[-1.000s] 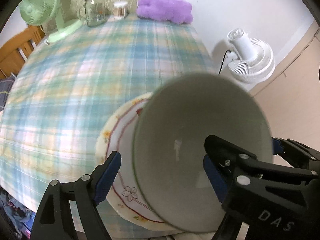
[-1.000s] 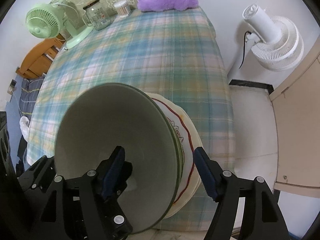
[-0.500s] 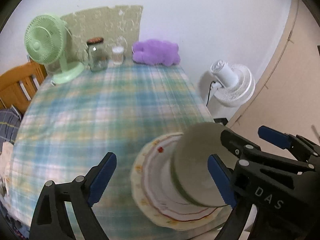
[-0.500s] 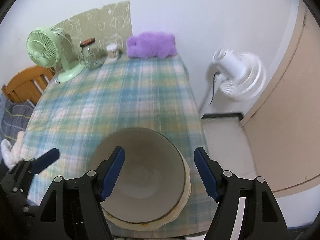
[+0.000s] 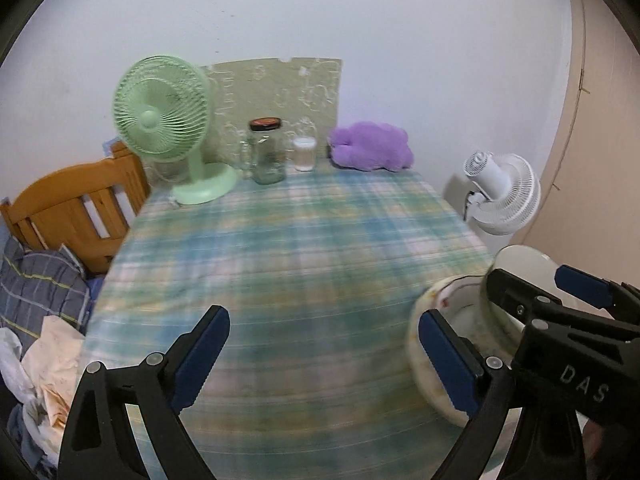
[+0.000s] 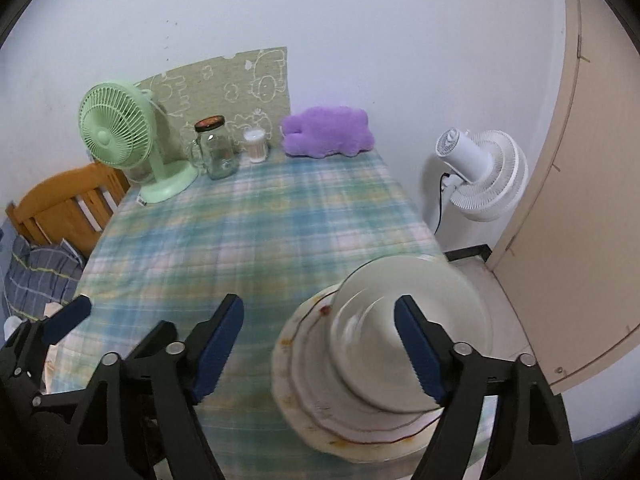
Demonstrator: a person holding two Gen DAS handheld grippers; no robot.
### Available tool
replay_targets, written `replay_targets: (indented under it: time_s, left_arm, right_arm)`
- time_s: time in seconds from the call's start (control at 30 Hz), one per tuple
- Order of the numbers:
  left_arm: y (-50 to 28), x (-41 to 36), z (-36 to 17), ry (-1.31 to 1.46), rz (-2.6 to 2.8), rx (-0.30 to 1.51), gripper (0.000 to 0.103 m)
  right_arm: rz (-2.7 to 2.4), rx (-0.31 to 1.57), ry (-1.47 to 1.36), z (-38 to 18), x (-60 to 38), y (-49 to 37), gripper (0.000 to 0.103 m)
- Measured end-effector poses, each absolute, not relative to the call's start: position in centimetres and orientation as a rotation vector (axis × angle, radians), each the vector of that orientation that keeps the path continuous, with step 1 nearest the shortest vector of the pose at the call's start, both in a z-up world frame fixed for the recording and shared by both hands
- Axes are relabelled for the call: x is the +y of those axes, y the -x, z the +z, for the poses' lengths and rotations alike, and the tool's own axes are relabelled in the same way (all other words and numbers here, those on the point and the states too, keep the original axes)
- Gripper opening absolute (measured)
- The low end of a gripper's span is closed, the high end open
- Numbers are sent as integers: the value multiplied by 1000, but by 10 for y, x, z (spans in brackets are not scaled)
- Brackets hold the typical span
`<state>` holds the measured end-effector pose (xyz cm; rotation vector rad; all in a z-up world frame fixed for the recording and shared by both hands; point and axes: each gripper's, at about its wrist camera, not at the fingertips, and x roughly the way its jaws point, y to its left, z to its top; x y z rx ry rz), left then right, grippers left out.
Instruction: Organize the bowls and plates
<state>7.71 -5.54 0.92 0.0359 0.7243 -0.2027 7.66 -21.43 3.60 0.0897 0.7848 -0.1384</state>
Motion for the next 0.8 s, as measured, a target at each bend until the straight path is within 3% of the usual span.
replay_targets:
  time_s: [0.8]
  left_arm:
    - [-4,12,-23,-27,-62,644,100]
  right_arm:
    - [-87,653,-46,-3,-157,-10,85]
